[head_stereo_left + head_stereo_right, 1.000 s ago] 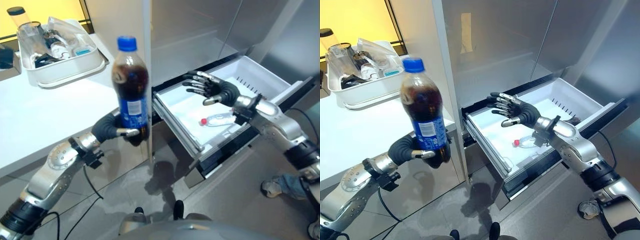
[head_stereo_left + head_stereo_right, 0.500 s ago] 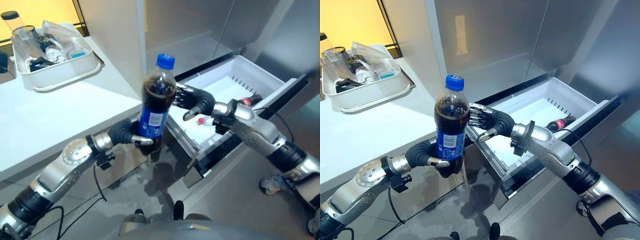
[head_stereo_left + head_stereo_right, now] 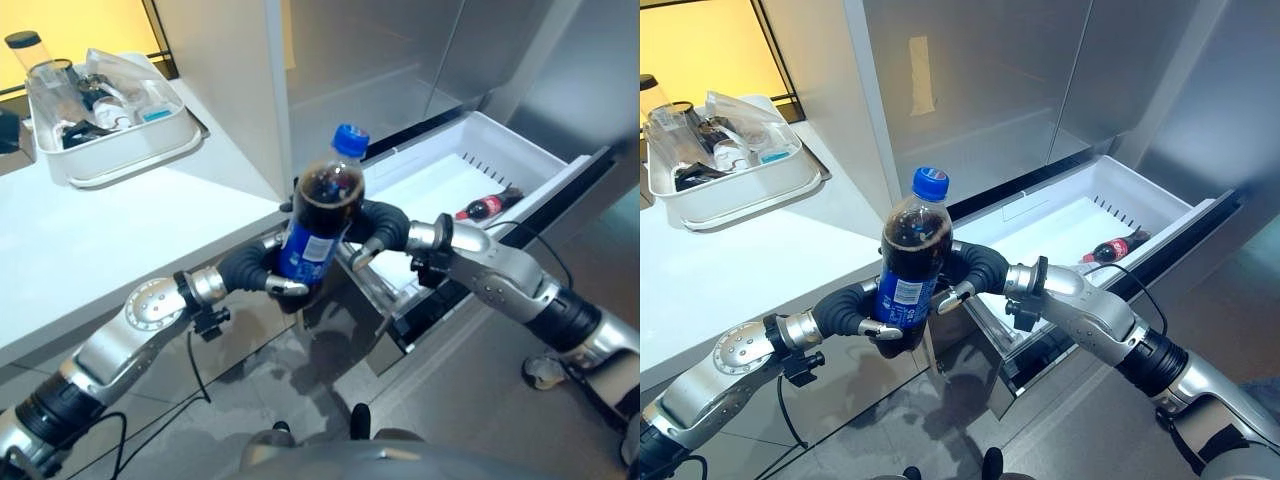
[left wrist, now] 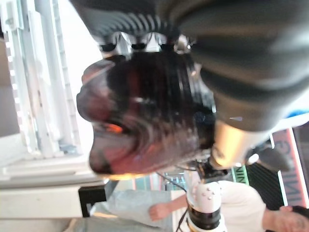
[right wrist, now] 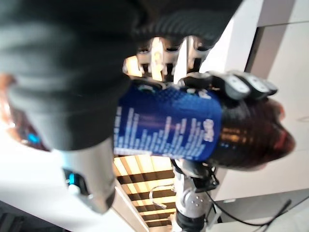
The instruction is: Take the drinks into the refrigerator
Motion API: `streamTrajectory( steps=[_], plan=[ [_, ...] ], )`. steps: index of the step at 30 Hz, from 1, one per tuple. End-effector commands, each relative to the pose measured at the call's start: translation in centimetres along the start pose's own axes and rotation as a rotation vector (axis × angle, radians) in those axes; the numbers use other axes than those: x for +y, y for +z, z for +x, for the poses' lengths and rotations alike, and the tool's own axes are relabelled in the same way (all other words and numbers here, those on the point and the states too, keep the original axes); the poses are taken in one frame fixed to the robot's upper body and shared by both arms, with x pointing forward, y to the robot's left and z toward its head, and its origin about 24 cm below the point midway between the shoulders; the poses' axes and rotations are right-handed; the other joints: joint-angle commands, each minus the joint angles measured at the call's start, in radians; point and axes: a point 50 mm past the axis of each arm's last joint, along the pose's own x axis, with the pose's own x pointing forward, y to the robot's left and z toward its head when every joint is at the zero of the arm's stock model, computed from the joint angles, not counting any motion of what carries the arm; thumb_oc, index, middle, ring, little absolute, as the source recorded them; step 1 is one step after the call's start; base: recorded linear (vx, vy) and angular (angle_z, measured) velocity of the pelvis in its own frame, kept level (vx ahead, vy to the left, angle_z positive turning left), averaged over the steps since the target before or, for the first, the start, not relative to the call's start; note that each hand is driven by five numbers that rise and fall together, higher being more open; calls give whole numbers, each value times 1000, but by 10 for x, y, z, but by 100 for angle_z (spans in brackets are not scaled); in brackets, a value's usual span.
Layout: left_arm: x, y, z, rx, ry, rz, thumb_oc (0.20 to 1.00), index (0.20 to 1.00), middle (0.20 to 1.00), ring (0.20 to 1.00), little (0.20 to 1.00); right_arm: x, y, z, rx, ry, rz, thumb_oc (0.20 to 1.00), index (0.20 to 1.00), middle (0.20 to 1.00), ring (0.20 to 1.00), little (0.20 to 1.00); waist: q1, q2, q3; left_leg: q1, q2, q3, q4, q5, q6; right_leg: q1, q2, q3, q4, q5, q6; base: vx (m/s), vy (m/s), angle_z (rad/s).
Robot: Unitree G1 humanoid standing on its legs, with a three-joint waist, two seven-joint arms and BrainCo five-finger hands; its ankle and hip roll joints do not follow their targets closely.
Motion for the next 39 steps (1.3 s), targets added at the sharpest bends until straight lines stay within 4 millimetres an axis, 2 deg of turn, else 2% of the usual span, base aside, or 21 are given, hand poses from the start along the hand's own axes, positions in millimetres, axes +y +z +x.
streamTrajectory(
  steps=[1,11,19,21,39],
  plan=[
    [6,29,21,-187,-7,79,200,200,200,200,200,24,31,36,-139,191,-46,1000,1000,1000,1000,1000,19,-13,-36,11,-19,-43,1,-68,17,4,-63,-16,129,-85,107,0,0,0],
    [5,19,20,-160,20,72,200,200,200,200,200,25,47,58,-262,175,-80,1000,1000,1000,1000,1000,33,-8,-45,13,-21,-37,0,-73,19,11,-62,-12,115,-80,108,0,0,0],
    [5,17,22,-171,39,63,200,200,200,200,200,34,49,70,-328,195,-43,1000,1000,1000,1000,1000,37,-8,-46,14,-21,-38,0,-76,22,9,-59,-6,116,-81,107,0,0,0],
    [5,15,22,-165,42,61,200,200,200,200,200,35,49,69,-326,202,-36,200,200,200,200,200,38,-9,-45,14,-22,-38,0,-77,23,8,-59,-5,118,-83,107,0,0,0],
    [8,15,16,-170,79,56,200,200,200,200,200,32,45,62,-304,179,-50,200,200,200,200,200,39,-17,-46,21,-21,-43,0,-81,22,12,-57,-7,117,-84,105,0,0,0]
  ],
)
